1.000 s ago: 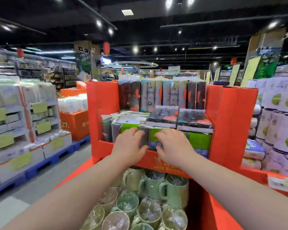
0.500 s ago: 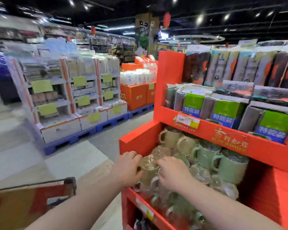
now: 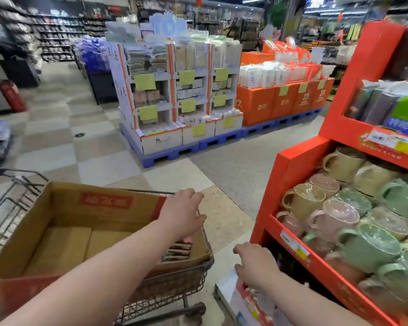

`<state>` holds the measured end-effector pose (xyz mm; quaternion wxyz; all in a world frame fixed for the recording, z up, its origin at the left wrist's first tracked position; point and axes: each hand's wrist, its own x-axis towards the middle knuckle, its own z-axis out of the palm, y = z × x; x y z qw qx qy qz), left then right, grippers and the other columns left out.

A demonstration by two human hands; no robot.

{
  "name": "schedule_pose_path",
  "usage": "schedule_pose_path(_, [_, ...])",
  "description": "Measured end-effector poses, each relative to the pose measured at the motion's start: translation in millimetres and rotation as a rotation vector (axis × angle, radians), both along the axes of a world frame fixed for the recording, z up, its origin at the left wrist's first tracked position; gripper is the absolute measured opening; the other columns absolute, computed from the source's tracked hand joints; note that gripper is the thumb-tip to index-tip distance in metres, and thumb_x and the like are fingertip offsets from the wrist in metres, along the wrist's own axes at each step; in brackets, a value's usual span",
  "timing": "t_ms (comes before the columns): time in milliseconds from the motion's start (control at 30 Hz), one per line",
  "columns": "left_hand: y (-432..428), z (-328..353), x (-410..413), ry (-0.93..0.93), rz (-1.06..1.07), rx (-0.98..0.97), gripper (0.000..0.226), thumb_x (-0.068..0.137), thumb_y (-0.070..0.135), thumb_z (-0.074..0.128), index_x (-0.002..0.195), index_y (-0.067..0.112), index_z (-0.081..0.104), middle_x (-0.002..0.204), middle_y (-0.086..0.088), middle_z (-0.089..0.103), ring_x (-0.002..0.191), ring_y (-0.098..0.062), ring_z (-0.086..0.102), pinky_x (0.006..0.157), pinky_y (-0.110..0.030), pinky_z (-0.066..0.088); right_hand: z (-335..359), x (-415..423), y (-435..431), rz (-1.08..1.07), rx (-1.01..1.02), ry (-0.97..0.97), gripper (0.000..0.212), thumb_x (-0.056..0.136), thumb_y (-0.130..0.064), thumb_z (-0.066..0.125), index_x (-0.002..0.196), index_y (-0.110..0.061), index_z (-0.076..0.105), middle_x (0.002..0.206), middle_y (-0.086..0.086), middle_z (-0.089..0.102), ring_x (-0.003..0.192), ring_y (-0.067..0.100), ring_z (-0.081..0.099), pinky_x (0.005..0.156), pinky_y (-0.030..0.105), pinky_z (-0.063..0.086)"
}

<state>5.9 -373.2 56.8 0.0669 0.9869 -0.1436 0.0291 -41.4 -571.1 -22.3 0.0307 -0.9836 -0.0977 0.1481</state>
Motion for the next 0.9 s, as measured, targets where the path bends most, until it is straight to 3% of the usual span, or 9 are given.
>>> schedule_pose_path(133, [49.3,-3.8,-16.3,-0.021,0.073,0.004,0.052,0.092,0.046,0.047,0.138,0.022,0.043,0.135,-0.001,0.049,0.124,-0.023,0.046,0.099,-0.036,0.042,-5.8,-5.4,50.6,0.063,-0.012,0.012,0.036,0.092,-0.028,0.046,0.127,-0.021,0.051,0.129,0.005,0.054,0.119,0.029,0.050,0.094,0.037,0.040])
schedule_pose_path(400, [102.7,-52.1,-30.1,0.186,0.205,0.029,0.059,0.093,0.048,0.048,0.145,0.024,0.034,0.144,-0.001,0.042,0.131,-0.023,0.040,0.106,-0.038,0.038,18.9,36.3,109.6,0.140,0.022,-0.061,0.039,0.092,-0.025,0.045,0.130,-0.020,0.051,0.129,0.007,0.056,0.116,0.030,0.052,0.093,0.037,0.042])
schedule_pose_path(700, [118.9,-99.6,9.9,0.397,0.294,0.087,0.059,0.094,0.045,0.047,0.146,0.022,0.032,0.148,-0.004,0.037,0.137,-0.024,0.033,0.112,-0.039,0.029,17.0,148.1,143.3,0.240,0.050,-0.121,0.036,0.090,-0.032,0.046,0.123,-0.024,0.055,0.120,0.004,0.061,0.109,0.027,0.058,0.087,0.036,0.048])
schedule_pose_path(900, [109.1,-140.0,61.7,0.532,0.361,0.099,0.058,0.093,0.046,0.048,0.145,0.024,0.033,0.147,-0.002,0.038,0.136,-0.023,0.034,0.112,-0.038,0.030,-14.6,239.5,149.9,0.311,0.070,-0.045,0.031,0.089,-0.032,0.048,0.118,-0.023,0.056,0.120,0.004,0.060,0.110,0.028,0.056,0.086,0.037,0.046])
